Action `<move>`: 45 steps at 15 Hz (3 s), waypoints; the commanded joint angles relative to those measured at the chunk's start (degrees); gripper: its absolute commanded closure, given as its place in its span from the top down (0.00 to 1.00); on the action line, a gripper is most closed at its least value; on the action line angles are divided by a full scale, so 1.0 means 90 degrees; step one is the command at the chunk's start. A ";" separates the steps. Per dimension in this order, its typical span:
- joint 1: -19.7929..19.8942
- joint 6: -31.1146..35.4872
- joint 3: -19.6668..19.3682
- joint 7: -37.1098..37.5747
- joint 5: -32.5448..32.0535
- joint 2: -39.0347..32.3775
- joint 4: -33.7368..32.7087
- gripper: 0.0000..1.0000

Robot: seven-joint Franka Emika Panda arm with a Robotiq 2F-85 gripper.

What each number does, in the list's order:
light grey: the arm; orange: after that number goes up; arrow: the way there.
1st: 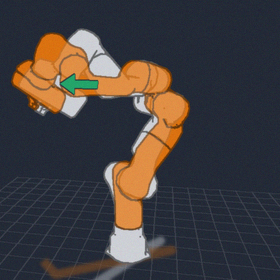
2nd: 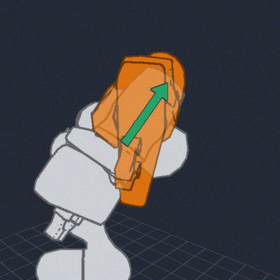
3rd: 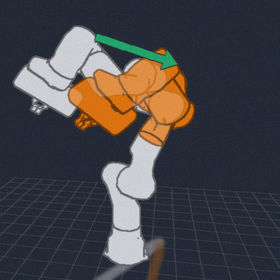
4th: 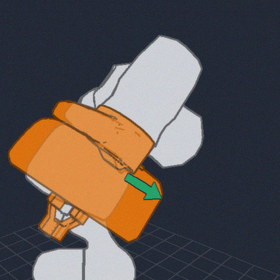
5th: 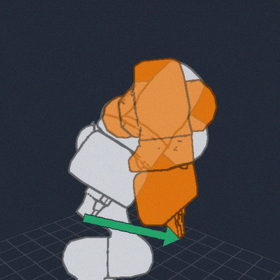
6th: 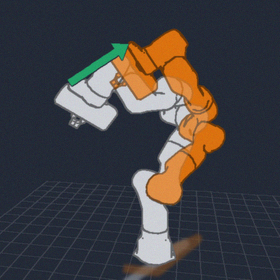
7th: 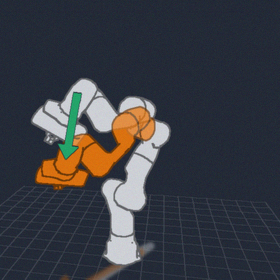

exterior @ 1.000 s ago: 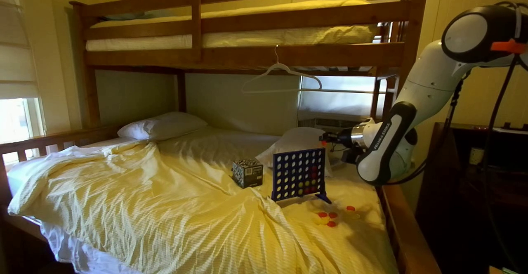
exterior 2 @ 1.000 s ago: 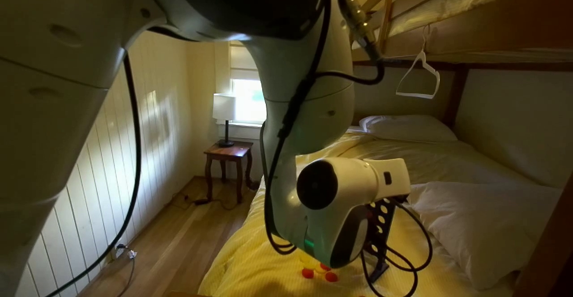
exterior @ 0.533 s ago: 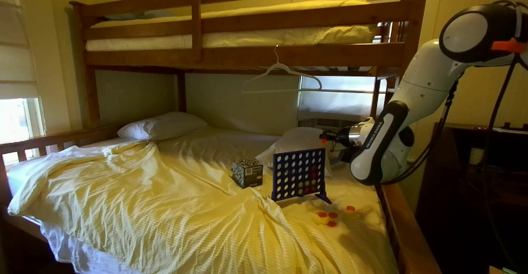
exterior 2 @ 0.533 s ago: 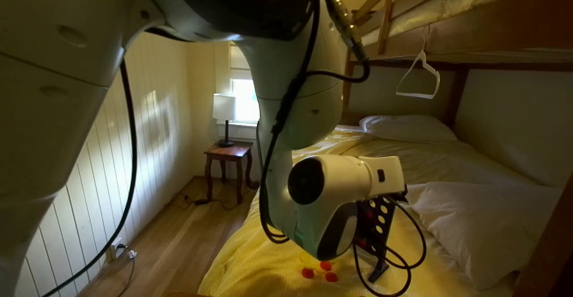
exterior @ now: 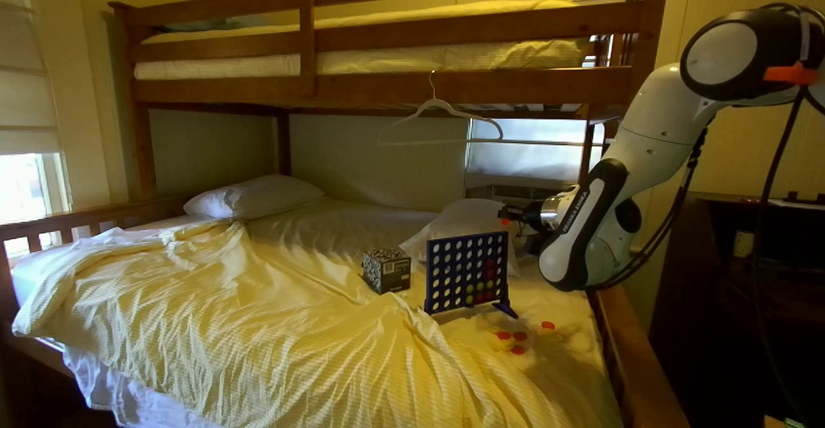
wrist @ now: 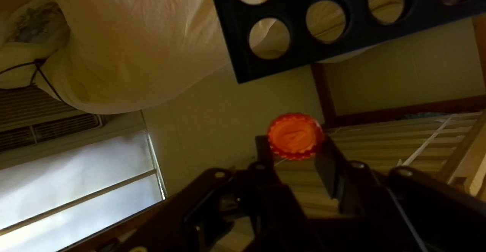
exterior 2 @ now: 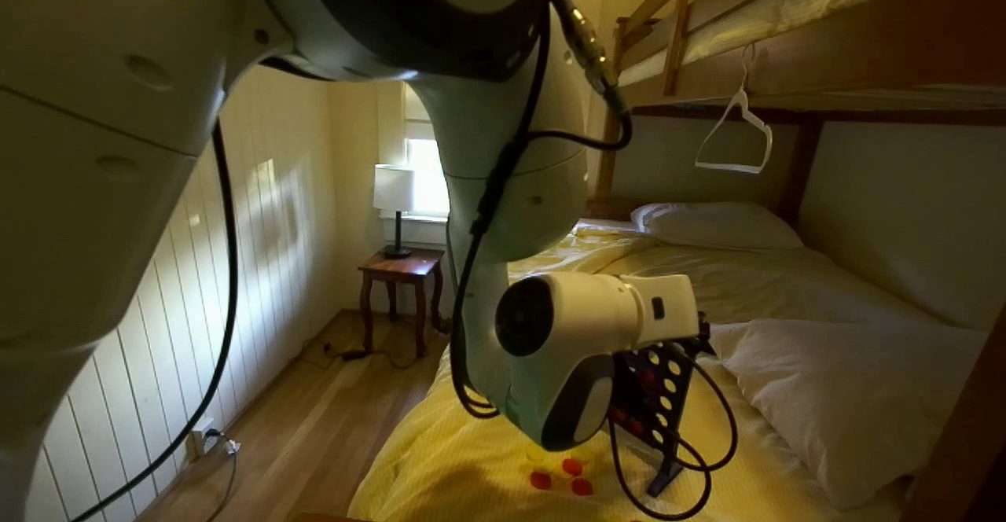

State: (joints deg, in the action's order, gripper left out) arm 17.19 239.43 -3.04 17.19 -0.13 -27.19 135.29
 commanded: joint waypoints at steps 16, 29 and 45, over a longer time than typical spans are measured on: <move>-0.0071 0.0048 -0.0064 0.0013 0.0024 -0.0063 -0.0056 0.34; -0.0070 0.0095 -0.0070 0.0014 0.0084 -0.0148 -0.0101 0.09; -0.0016 0.0341 -0.0099 0.0050 0.0008 -0.0363 -0.0316 0.09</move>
State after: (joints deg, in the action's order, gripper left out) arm 17.11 241.53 -3.77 17.20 -0.07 -30.03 134.51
